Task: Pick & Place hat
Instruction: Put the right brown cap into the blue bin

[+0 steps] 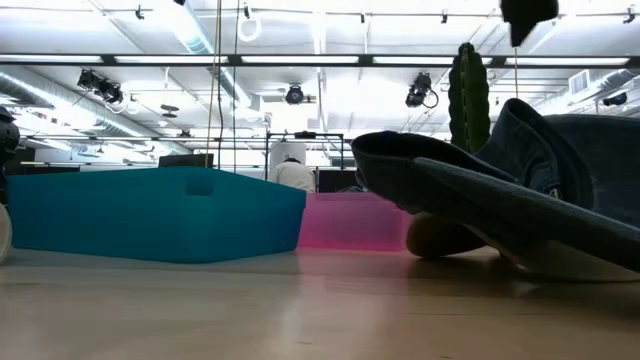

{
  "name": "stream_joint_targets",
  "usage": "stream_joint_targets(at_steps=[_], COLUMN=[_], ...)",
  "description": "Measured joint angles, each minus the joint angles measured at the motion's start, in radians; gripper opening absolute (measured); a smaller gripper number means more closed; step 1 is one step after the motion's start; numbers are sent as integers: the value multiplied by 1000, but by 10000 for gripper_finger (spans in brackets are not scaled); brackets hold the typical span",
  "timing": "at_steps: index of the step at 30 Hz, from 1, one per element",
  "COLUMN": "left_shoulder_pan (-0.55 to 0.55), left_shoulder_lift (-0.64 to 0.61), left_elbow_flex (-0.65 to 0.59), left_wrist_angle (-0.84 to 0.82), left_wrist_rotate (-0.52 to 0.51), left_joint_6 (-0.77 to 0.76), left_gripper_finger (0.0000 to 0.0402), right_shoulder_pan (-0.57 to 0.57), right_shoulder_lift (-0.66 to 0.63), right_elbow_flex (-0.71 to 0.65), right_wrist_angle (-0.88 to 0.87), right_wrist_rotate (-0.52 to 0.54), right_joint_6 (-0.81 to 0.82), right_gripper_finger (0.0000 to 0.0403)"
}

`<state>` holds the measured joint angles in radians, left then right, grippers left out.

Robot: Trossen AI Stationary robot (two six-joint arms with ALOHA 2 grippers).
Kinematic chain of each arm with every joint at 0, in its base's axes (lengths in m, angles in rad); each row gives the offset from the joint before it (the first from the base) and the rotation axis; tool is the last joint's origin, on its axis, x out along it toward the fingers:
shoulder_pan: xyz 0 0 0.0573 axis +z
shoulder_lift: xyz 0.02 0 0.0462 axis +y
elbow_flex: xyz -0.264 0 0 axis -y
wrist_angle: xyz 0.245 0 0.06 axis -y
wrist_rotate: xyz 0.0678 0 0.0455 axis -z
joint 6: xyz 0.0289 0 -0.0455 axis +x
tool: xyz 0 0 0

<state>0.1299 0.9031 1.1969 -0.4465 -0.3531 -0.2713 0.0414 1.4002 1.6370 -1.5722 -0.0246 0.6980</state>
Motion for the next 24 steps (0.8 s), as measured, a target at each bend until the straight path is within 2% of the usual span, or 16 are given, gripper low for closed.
stream_joint_targets(at_steps=[6,15,24], left_shoulder_pan=[0,0,-1], left_shoulder_lift=[0,0,2], left_elbow_flex=[0,0,0], left_wrist_angle=[3,36,47], left_wrist_rotate=[0,0,0], left_joint_6=[-113,-245,-249], left_gripper_finger=[119,119,119], right_shoulder_pan=[45,123,205], right_shoulder_lift=[-38,-160,-221], right_elbow_flex=[-82,-342,-564], right_wrist_angle=[7,76,280], right_wrist_rotate=[9,7,-23], right_joint_6=[-113,-418,-663], right_gripper_finger=[216,215,215])
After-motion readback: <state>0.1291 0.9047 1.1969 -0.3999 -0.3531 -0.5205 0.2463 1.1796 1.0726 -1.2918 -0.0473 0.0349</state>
